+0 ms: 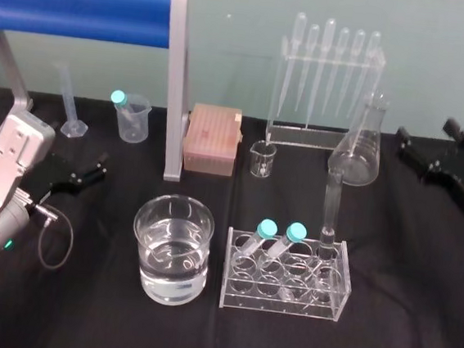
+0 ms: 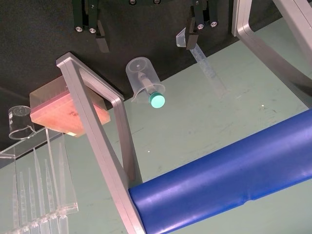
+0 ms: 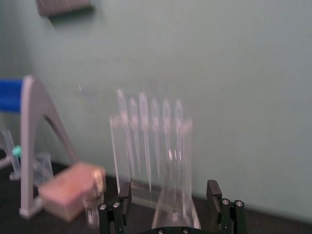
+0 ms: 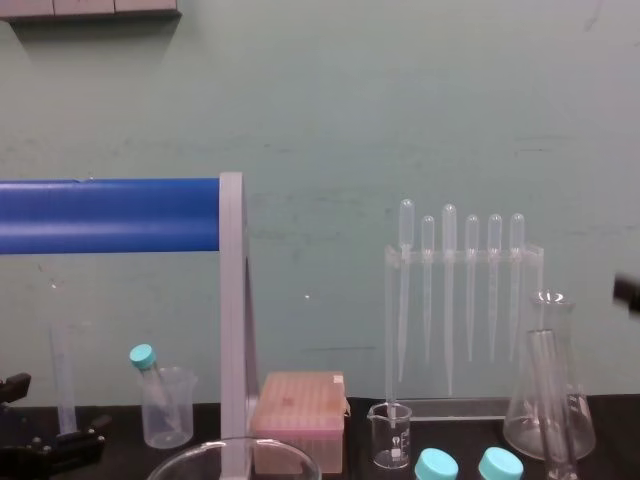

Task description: Hold the test tube with one hand and immerse one end into the beaker, then return it to the test tube rack.

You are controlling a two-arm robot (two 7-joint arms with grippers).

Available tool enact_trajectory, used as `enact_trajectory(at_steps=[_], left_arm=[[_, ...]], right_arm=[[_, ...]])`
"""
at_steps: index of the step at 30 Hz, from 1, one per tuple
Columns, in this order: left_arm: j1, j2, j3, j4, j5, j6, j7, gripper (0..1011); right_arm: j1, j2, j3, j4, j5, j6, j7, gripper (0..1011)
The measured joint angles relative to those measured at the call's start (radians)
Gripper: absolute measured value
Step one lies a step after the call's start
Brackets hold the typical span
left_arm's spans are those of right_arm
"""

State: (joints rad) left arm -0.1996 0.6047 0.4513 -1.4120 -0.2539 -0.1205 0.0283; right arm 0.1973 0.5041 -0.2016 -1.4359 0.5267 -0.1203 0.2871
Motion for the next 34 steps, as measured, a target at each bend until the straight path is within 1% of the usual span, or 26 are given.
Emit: enact_trajectory(at_steps=[2, 5, 34], left_arm=[[0.000, 0.000, 0.000, 0.000, 0.000, 0.000, 0.000, 1000], [0.000, 0.000, 0.000, 0.000, 0.000, 0.000, 0.000, 1000], [0.000, 0.000, 0.000, 0.000, 0.000, 0.000, 0.000, 1000]], right_arm=[[-0.013, -0.011, -0.002, 0.022, 0.001, 0.018, -0.003, 1000], [-0.024, -0.022, -0.004, 0.038, 0.003, 0.032, -0.003, 1000], [-0.015, -0.013, -0.005, 0.025, 0.004, 0.021, -0.003, 1000]])
